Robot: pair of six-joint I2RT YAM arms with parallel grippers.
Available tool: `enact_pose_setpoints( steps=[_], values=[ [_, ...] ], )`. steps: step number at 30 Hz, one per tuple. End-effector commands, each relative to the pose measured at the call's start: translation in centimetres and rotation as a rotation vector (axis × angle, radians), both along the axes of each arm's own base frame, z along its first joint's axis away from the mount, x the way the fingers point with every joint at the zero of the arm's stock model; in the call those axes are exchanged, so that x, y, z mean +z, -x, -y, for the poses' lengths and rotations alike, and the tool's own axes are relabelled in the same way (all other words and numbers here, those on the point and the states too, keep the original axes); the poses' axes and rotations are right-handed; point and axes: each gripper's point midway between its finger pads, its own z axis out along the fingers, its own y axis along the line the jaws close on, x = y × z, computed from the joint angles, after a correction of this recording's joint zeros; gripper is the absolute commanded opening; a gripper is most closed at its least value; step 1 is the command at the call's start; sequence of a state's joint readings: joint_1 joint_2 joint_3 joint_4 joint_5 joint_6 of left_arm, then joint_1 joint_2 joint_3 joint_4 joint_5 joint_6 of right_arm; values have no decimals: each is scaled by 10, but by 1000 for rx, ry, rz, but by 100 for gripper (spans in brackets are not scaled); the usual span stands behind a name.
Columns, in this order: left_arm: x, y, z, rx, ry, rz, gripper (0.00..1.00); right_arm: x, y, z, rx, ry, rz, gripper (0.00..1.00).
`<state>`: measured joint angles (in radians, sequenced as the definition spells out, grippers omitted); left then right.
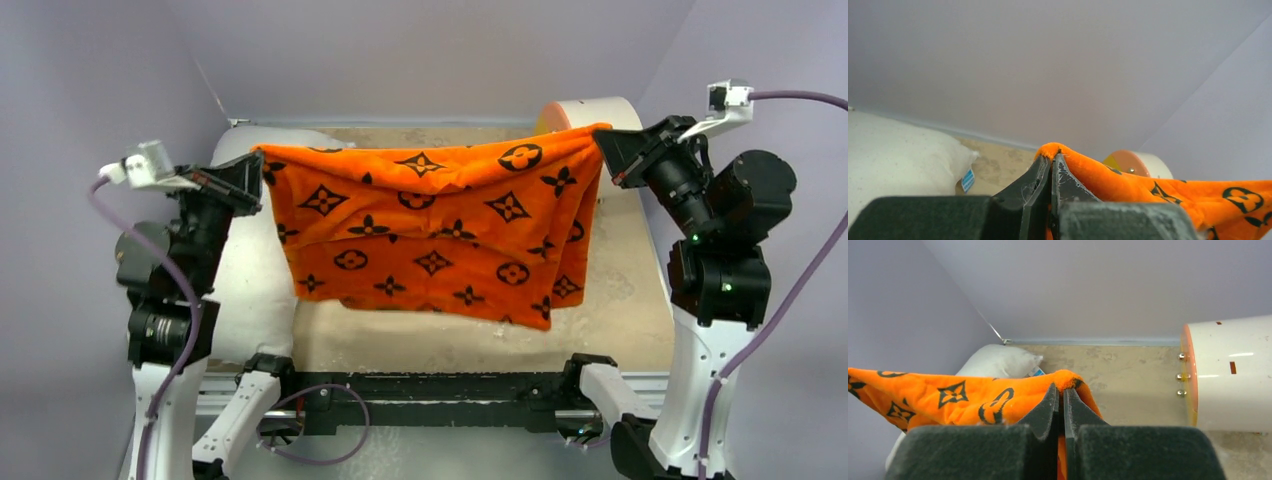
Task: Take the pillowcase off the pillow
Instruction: Fold the pillowcase at the center of the board.
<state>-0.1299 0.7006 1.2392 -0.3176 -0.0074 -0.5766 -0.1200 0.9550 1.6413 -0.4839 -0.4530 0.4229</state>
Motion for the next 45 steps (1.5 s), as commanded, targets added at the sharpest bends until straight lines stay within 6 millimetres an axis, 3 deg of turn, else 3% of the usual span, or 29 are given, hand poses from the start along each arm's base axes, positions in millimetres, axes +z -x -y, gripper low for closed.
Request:
enact_pose_setpoints(
  steps=[1,7,13,17,21,24,29,33,36,37,39,40,41,43,45],
  values=[
    [67,55,-15,35,77,255,0,62,57,-2,-32,36,216,0],
    [69,31,1,-36,80,226,0,52,43,-3,-15,24,189,0],
    [70,42,4,-55,36,239,0,58,53,-7,6,49,222,0],
    [58,43,6,-65,23,196,0,53,52,-8,15,49,214,0],
    [39,25,-2,-9,20,145,0,36,27,-4,10,39,169,0],
    [16,-13,-7,44,19,78,0,9,-12,1,8,17,107,0],
    [-46,-96,-11,121,31,-60,0,-54,-92,8,23,-26,-32,0],
    [-86,-160,-9,154,47,-130,0,-96,-152,15,26,-52,-122,0],
    [-116,-211,-4,165,41,-178,0,-140,-204,18,45,-64,-230,0],
    [-128,-228,-1,163,33,-198,6,-152,-216,16,67,-78,-255,10],
    [-156,-263,5,151,9,-254,43,-172,-243,16,86,-87,-274,35],
    [-181,-284,8,149,-10,-304,54,-181,-253,18,82,-79,-287,43],
    [-192,-298,9,149,-24,-327,57,-186,-262,22,70,-64,-298,47],
    [-195,-318,12,148,-37,-334,62,-181,-270,27,47,-37,-286,56],
    [-180,-328,14,143,-53,-303,66,-164,-267,31,25,-16,-245,65]
  ],
)
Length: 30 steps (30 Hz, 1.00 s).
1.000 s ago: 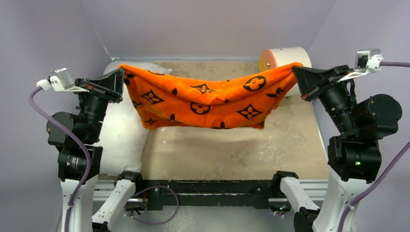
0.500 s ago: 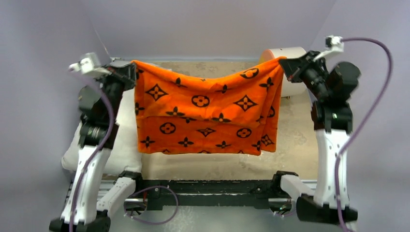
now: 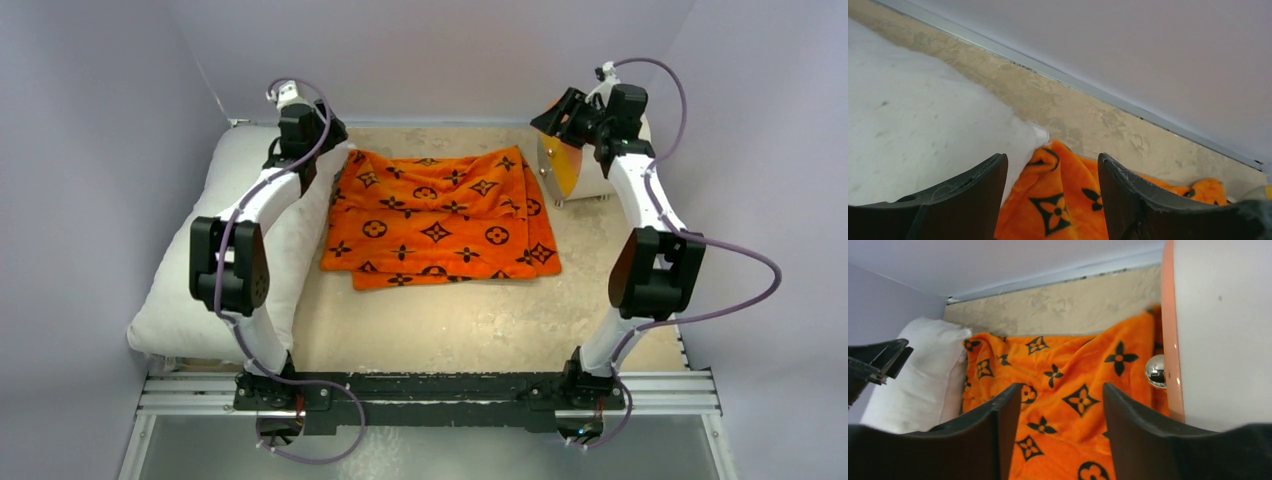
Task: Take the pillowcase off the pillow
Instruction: Fold the pillowcase at the center of the board.
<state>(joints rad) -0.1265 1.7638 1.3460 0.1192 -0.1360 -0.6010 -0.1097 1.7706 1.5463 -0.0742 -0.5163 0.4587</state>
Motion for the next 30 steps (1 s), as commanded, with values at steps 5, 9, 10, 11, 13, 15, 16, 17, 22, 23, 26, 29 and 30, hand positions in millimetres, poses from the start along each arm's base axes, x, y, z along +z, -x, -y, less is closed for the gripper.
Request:
enact_pose_setpoints(
  steps=[5,9,10,11,13,15,16,17,22,23,26,29,30],
  values=[
    [128,-9,13,-92,-29,263,71,124,32,4,-71,152,361,74],
    [103,50,70,-273,-62,163,74,104,73,-34,-81,216,322,74],
    [82,69,84,-288,-97,105,74,88,86,-40,-85,233,282,73],
    [63,90,97,-303,-123,52,75,71,99,-46,-87,245,238,73],
    [20,130,116,-308,-144,-39,76,27,128,-45,-111,257,115,73],
    [-24,167,121,-304,-118,-120,76,-18,161,-42,-114,250,-2,73],
    [-40,181,120,-287,-92,-148,76,-37,178,-41,-110,242,-47,73],
    [-55,195,117,-277,-66,-171,76,-54,192,-41,-101,238,-82,72],
    [-104,223,112,-270,5,-246,77,-109,222,-47,-82,222,-252,67],
    [-107,223,114,-279,-4,-261,76,-116,221,-44,-98,241,-291,67],
    [-108,220,120,-302,-24,-281,76,-144,217,-32,-148,314,-412,65],
    [-108,219,128,-328,-22,-289,76,-167,217,-28,-162,344,-494,63],
    [-109,219,130,-335,-18,-295,76,-174,217,-27,-171,352,-519,62]
  ],
)
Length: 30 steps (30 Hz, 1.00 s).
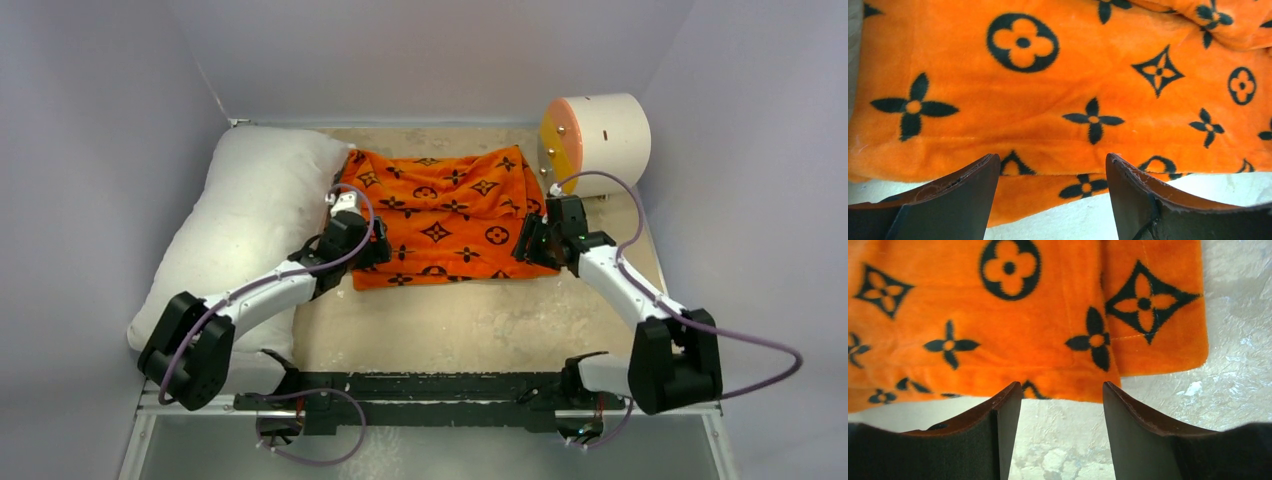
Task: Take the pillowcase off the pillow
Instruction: Fold the pillowcase at the center of the board.
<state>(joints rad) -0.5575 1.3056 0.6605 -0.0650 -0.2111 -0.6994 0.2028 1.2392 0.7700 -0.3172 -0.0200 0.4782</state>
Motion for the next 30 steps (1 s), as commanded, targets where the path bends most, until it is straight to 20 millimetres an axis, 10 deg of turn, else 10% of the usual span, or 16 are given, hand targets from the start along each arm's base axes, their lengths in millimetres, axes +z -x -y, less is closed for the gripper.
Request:
enact_pose_setpoints(
  steps=[1,10,20,30],
  values=[
    [30,-19,24,-16,91,75,76,-15,-7,11,-81,58,-66,61],
    [15,1,36,-63,124,17,76,-45,-4,5,-97,32,-151,52],
    [-15,36,5,-10,32,-112,76,-57,0,7,-101,41,-180,49],
    [-43,34,1,44,37,-120,74,-51,17,18,-175,63,-189,65]
  ],
)
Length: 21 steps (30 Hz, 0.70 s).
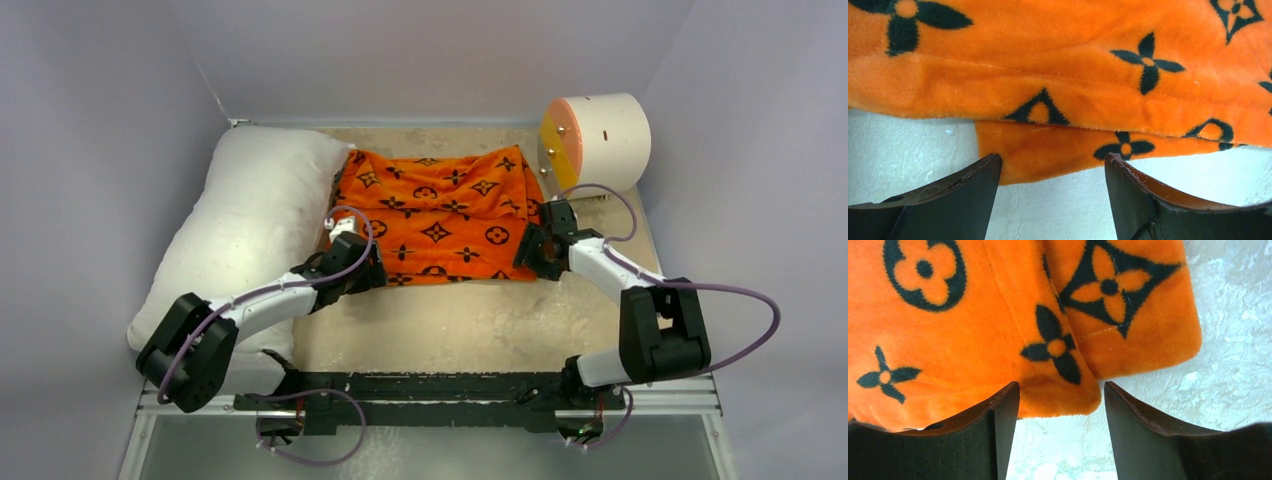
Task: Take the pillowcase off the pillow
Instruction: Fold the pillowcase at the center of the board.
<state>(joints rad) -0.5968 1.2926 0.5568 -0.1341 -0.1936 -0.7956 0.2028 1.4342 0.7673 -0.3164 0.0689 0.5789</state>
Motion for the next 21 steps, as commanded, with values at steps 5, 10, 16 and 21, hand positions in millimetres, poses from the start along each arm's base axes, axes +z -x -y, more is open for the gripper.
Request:
enact_pose_setpoints(
  steps=[5,10,16,21],
  values=[
    [-6,-9,11,33,63,24,74,2,11,3,-62,-8,-7,65],
    [-14,-4,2,53,28,1,74,-5,17,-3,-80,-49,-25,61],
    [-22,8,-17,100,-45,-42,73,-11,16,3,-108,-27,-21,55],
    [-26,11,-24,114,-78,-60,73,-5,8,9,-138,7,6,31]
  ],
)
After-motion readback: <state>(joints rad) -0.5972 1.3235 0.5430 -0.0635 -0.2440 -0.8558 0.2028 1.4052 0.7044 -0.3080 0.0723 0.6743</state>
